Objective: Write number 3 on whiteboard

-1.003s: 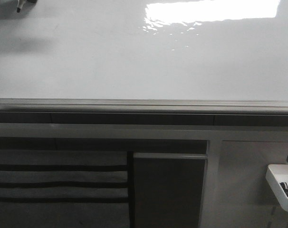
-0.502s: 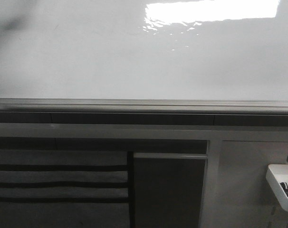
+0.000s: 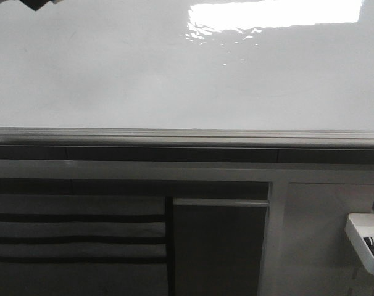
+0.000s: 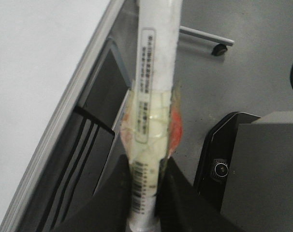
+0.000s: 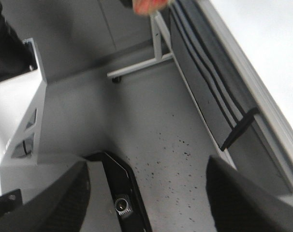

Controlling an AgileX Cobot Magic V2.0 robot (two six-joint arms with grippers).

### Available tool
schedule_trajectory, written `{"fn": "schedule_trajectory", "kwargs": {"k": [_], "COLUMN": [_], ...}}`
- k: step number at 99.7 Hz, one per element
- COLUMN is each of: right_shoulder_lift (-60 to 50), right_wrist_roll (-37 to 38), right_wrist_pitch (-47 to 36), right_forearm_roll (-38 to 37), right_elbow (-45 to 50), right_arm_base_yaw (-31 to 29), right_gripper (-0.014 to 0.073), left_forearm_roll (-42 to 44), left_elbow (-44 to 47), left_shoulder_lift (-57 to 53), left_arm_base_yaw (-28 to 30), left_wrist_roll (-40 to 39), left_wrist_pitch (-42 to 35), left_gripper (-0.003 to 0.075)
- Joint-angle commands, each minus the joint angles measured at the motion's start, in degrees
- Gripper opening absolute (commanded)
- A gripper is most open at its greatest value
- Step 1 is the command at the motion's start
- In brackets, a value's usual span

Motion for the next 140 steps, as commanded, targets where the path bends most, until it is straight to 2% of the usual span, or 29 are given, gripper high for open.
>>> {"fn": "schedule_trajectory", "kwargs": {"k": [1, 19, 51, 75, 93, 117, 134, 140], "right_shoulder_lift": [2.54, 7.34, 8.61, 8.61, 8.61, 8.61, 8.61, 8.61], "right_wrist_roll": [-1.26, -2.91, -4.20, -4.33, -4.33, -4.33, -4.33, -4.33], "right_wrist_pitch": [-3.19, -4.61, -4.91, -4.66, -4.44, -4.44, -4.29, -4.03], "right_forearm_roll": [0.31, 0.31, 0.31, 0.31, 0.31, 0.31, 0.31, 0.31], "right_elbow": [-4.24, -8.42, -11.27, -11.43, -11.43, -11.43, -11.43, -11.43], "right_arm_base_yaw": [3.24, 8.28, 11.11, 11.11, 11.11, 11.11, 11.11, 11.11], "right_gripper": [0.0445, 0.0445, 0.0438, 0.0227, 0.0173, 0.0041, 0.0013, 0.0013], "left_forearm_roll": [-2.68, -2.68, -2.44, -1.87, -1.87, -1.87, -1.75, -1.75], "left_elbow": [-1.94, -1.94, -1.94, -1.94, -1.94, -1.94, -1.94, -1.94], "left_shoulder_lift": [-1.29, -1.19, -0.69, -0.69, -0.69, -0.69, -0.69, -0.69], "left_arm_base_yaw": [-3.38, -8.22, -8.71, -8.71, -8.71, -8.71, -8.71, -8.71], "left_wrist_roll": [2.63, 4.31, 5.27, 5.27, 5.27, 5.27, 5.27, 5.27], "left_wrist_pitch": [-1.73, -3.00, -3.00, -3.24, -3.24, -3.32, -3.78, -3.91], "left_gripper": [-0.0018, -0.0018, -0.0018, -0.0018, -0.0018, -0.0018, -0.0013, 0.0017]}}
